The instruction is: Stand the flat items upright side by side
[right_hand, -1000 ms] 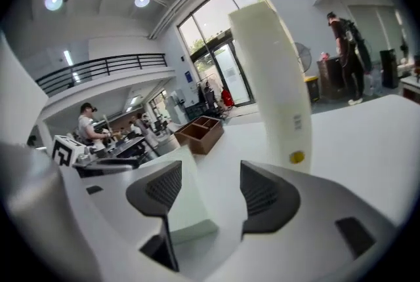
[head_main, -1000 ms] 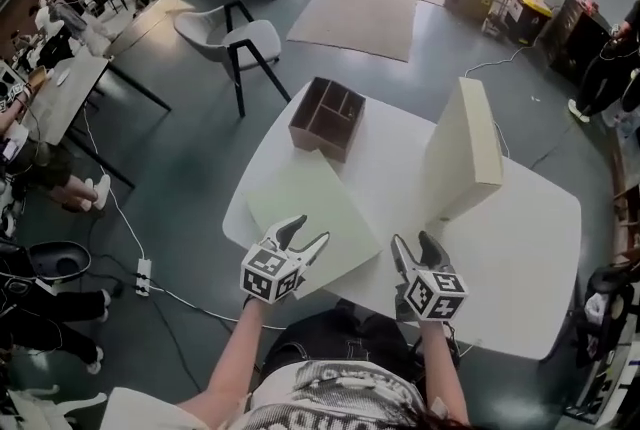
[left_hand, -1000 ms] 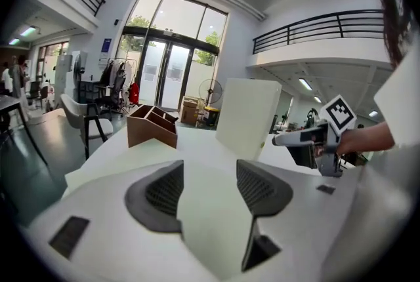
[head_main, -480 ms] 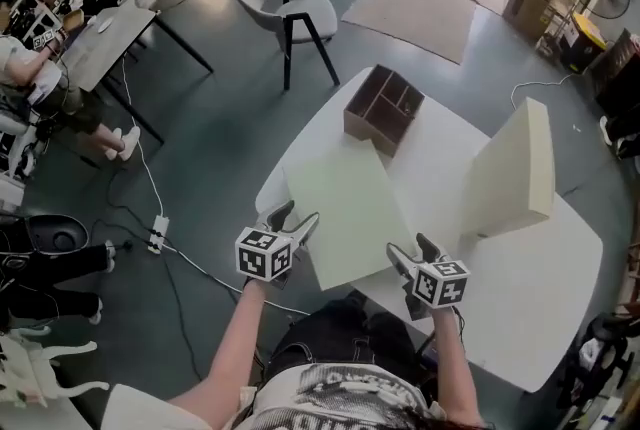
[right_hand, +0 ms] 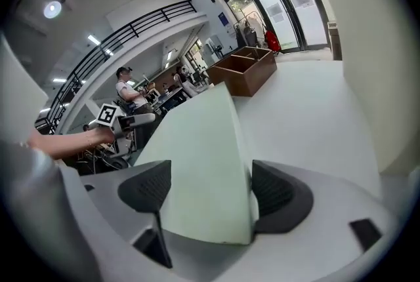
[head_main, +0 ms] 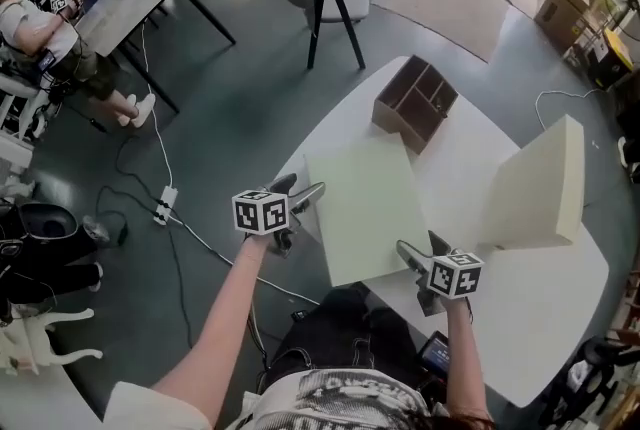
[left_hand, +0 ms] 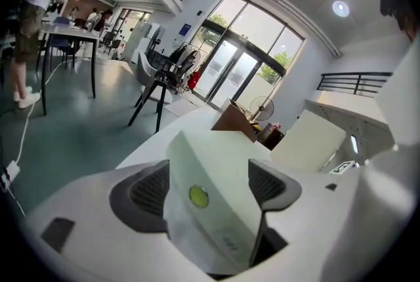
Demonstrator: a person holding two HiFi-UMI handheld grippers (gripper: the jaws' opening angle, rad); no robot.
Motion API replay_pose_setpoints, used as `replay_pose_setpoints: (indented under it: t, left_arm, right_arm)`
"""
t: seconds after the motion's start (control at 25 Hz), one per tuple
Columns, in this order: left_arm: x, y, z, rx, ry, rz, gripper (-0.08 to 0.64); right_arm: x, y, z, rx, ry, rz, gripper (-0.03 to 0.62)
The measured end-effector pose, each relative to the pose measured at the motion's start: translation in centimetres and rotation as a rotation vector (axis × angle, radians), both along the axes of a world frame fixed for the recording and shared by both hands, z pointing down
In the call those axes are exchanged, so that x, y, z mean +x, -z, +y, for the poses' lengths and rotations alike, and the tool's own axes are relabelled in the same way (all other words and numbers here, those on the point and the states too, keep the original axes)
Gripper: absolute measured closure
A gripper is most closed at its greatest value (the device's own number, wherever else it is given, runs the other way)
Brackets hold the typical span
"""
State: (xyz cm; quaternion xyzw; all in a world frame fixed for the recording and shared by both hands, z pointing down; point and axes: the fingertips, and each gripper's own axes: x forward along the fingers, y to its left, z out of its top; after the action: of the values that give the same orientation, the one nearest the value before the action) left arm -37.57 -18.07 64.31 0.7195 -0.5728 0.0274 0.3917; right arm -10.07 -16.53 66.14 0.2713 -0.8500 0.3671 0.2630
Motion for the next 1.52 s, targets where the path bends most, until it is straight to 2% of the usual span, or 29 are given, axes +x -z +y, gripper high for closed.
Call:
replay_pose_setpoints:
  t: [0.28,0.52,0.76,0.88,1.0,1.16,1.4,1.52]
  left_arm:
    - [-0.2,-1.6,-2.3,-0.056,-0.039,0.128,0.17]
    - [0.1,-2.8,-3.1,-0.092,-0.062,0.196,0.159]
    - [0.2,-3.2,-4.1,-0.125,-0.101,0.233,0.152]
    - [0.2,-3.2,-4.2,-0.124,-0.094,0.24,0.152]
    - [0.3,-2.3,-4.4,-0.073,-0.082,0.224,0.16]
    - [1.0,-0.2,-5.0,0.004,-0.108,0.172,0.173]
    - [2.0,4.3,-4.6,0.151,-0.149,0.116,0.184]
    - [3.1,7.0,-4.5,0.223,-0.185,0.063,0.189]
  right_arm:
    - [-0.4,-0.8,0.2,-0.051,0.058,0.002,0.196]
    - [-0.9,-0.9,0.5,-0.033,0.104,-0.021,0.196]
    - [-0.8,-1.1,0.4,-0.012,0.119,-0.049,0.199]
    - [-0.8,-1.0,0.8,-0.012,0.13,-0.047,0.202]
    - [-0.8,-0.8,0.9,-0.014,0.13,-0.042,0.207]
    - [-0.3,-0.5,0.9,0.011,0.124,-0.032,0.212]
    - [0.0,0.6,1.5,0.102,0.165,-0.003,0.215]
    - [0.5,1.2,1.8,0.154,0.173,0.015,0.216]
